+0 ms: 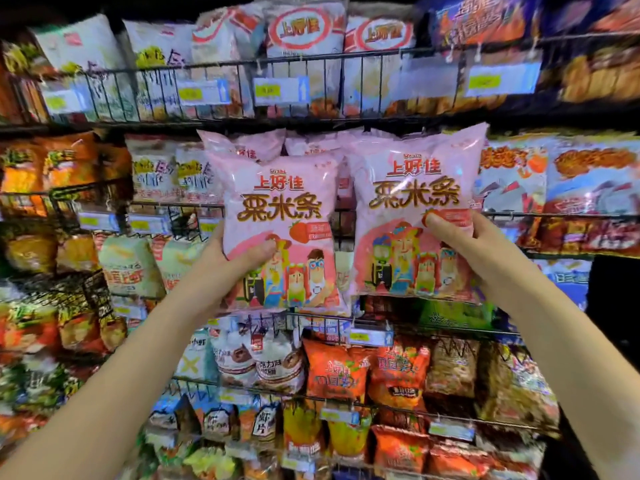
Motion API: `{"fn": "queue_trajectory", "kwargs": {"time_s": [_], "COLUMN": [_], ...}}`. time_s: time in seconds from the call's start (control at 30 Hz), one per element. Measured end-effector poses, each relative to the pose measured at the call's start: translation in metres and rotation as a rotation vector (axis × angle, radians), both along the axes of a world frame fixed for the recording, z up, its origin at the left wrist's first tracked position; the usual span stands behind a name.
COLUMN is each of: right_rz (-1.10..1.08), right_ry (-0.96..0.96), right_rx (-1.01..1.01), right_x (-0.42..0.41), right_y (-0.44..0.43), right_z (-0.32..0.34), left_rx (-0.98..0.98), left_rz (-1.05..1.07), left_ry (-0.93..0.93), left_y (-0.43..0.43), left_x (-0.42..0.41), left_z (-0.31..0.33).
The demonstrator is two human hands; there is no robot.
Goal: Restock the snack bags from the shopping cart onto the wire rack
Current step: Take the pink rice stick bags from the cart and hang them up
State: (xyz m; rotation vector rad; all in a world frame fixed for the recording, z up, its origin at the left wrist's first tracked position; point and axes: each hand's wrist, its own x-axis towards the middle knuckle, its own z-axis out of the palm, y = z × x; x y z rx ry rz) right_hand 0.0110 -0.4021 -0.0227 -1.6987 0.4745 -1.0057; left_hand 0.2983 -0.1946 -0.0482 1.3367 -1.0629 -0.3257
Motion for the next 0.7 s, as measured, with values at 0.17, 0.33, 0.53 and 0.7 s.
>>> {"fn": "queue_trajectory", "kwargs": {"time_s": [0.17,0.33,0.53,0.7], "right_rz": [-0.039,-0.076,-0.104,-0.149], "right_ry": [0.009,0.027,-0.018,-0.073], "right_rx": [-0.019,-0.066,-0.117,-0.225], "right_x": [0.012,0.022,0.033,0.045], "right_y": [-0.019,-0.024,-0.018,-0.020], "right_z": [0.008,0.020,0.042,0.063], "left_rx": [-0.005,0.009,0.088,0.006], "left_rz": [0.027,0.009,0.090,0.006], "left_ry": [-0.036,-0.053,-0.116,-0.042], "left_y": [-0.023,-0.037,-0.045,-0.053], "left_x": [0.019,0.037,0.039,0.060], "left_z": [0.007,0.019,0.035,0.041]}}
